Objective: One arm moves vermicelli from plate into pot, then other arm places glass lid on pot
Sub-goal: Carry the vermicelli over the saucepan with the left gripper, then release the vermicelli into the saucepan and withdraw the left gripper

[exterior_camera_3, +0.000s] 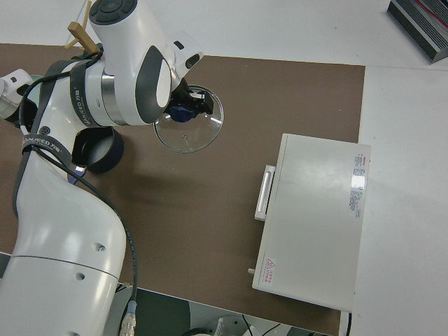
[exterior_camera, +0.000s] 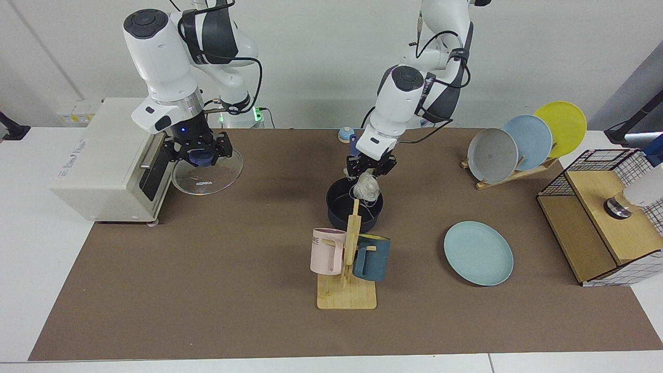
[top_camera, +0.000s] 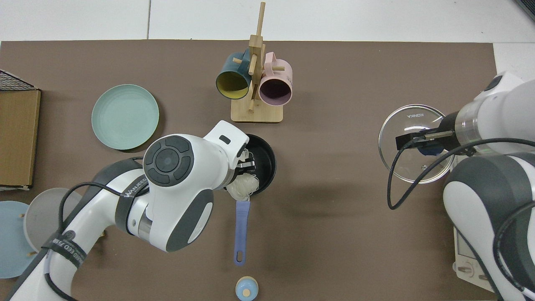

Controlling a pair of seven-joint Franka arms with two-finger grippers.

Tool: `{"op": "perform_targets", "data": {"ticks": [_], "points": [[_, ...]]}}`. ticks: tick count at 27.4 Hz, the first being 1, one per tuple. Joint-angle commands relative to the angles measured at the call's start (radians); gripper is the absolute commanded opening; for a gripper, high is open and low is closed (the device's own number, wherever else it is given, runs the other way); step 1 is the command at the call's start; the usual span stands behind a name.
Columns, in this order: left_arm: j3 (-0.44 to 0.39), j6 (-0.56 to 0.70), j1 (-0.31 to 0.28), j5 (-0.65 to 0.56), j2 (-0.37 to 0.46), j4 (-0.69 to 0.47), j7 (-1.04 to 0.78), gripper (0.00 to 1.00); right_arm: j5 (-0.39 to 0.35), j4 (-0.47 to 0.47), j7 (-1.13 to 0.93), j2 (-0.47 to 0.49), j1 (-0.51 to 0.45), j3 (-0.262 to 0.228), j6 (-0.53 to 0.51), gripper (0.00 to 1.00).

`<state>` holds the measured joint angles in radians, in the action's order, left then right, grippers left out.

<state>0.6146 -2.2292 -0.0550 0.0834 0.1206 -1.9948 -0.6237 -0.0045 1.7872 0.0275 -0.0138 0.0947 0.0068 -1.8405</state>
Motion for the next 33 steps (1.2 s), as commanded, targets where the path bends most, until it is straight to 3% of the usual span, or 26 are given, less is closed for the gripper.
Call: {"op": "perform_targets", "data": {"ticks": [1, 4, 14, 19, 20, 26, 33], "points": [[-0.004, -0.064, 0.040, 0.003, 0.022, -0.030, -0.037, 0.00, 0.023, 0.009, -0.032, -0.015, -0.012, 0.009, 0.009, 0.00], [-0.004, -0.121, 0.046, -0.002, 0.069, -0.030, -0.044, 0.00, 0.023, 0.009, -0.032, -0.015, -0.012, 0.009, 0.007, 0.00], [-0.006, -0.141, 0.044, -0.054, 0.111, -0.050, -0.037, 0.00, 0.023, 0.012, -0.032, -0.012, -0.013, 0.010, 0.003, 0.00], [-0.010, -0.138, 0.044, -0.079, 0.116, -0.038, -0.034, 0.93, 0.024, 0.012, -0.029, -0.009, -0.012, 0.010, -0.002, 0.00], [-0.012, -0.135, 0.044, -0.079, 0.116, -0.036, -0.034, 1.00, 0.024, 0.012, -0.029, -0.008, -0.010, 0.010, -0.003, 0.00], [-0.027, -0.054, 0.035, -0.085, 0.111, 0.028, -0.030, 1.00, 0.024, 0.012, -0.029, -0.005, -0.010, 0.010, -0.009, 0.00], [-0.087, 0.213, 0.032, -0.085, 0.099, 0.224, 0.018, 1.00, 0.024, 0.012, -0.024, -0.005, -0.009, 0.010, -0.011, 0.00]]}}
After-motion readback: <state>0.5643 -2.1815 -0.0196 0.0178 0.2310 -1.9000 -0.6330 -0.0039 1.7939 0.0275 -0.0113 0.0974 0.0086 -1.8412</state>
